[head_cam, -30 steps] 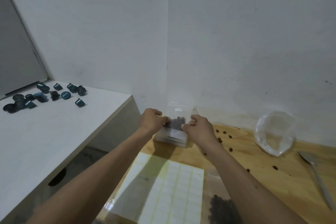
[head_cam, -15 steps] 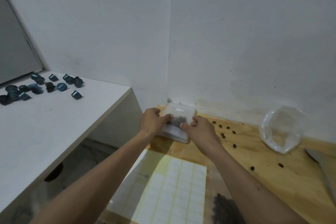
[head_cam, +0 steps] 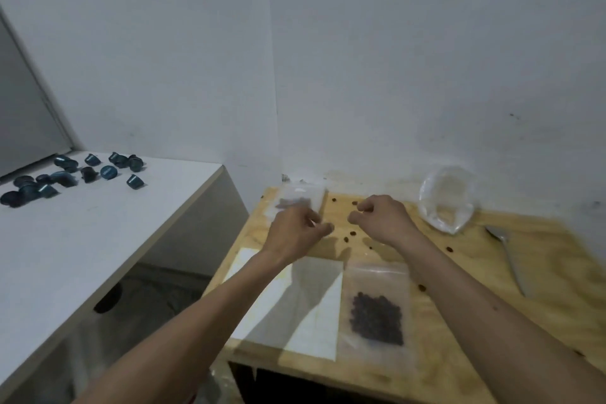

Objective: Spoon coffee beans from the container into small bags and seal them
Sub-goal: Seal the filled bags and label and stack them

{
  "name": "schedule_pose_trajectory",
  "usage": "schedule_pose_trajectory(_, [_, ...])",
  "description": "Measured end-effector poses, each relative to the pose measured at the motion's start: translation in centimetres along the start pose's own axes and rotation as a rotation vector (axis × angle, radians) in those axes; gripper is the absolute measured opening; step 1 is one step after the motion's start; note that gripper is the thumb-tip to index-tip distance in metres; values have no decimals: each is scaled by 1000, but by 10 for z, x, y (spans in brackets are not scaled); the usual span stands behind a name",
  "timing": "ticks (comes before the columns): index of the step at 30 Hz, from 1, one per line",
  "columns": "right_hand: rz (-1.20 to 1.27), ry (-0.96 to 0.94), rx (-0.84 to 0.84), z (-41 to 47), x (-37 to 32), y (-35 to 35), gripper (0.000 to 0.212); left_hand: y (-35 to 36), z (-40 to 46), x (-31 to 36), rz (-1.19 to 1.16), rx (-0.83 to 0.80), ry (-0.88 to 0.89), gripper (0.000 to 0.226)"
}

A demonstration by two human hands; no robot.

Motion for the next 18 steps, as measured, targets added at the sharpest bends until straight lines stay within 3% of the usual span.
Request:
schedule_pose_trajectory(3, [-126,17,-34,-14,22,-15,38,29,-24,7,69,-217,6,66])
schedule_pose_trajectory(6, [-309,62,-81,-32,43,-27,35,46,-41,7,165,-330,-12,91])
schedule_pose_trajectory(9, [-354,137,-141,-47,62,-27,31,56,-52,15,178,-371,-8,94])
schedule_pose_trajectory(14, [-70,236,-81,-52,84,-17,11,65,-61,23,94,-347,-52,92])
schedule_pose_trajectory(16, [123,289,-73,-51,89,-18,24,64,-61,20,20,-312,-110,95])
schedule_pose_trajectory(18, [248,288,-68,-46,89,-21,21,59,-56,17,-72,-246,-164,98])
Point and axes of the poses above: each hand's wrist, its own z-axis towards the middle knuckle, its own y-axis out of the palm, x = y × z, the point moved 8 cm from there along z, towards the middle knuckle, and after that the axes turned 15 degrees about x, right-handed, at the moved point
